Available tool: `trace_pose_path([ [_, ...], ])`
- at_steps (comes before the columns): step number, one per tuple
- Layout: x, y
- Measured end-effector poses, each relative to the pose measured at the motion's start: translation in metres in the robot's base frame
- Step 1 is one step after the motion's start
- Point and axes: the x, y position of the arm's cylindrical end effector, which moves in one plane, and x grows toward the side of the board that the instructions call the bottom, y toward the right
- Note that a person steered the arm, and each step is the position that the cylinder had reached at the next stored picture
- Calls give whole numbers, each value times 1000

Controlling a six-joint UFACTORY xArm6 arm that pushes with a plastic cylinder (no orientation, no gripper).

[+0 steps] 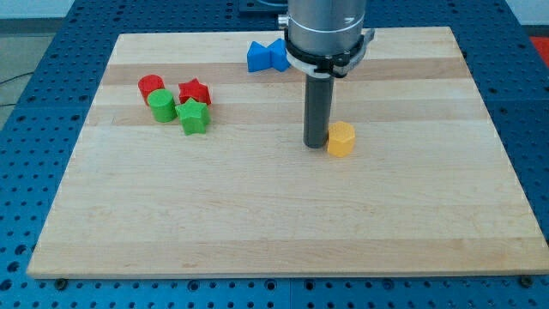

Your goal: Push the yellow hexagon into the blue cube

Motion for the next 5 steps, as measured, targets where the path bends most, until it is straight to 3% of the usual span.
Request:
trace_pose_path([
  [1, 29, 27],
  [2, -7, 76],
  [3, -60, 37],
  [4, -57, 43],
  [5, -15, 63],
])
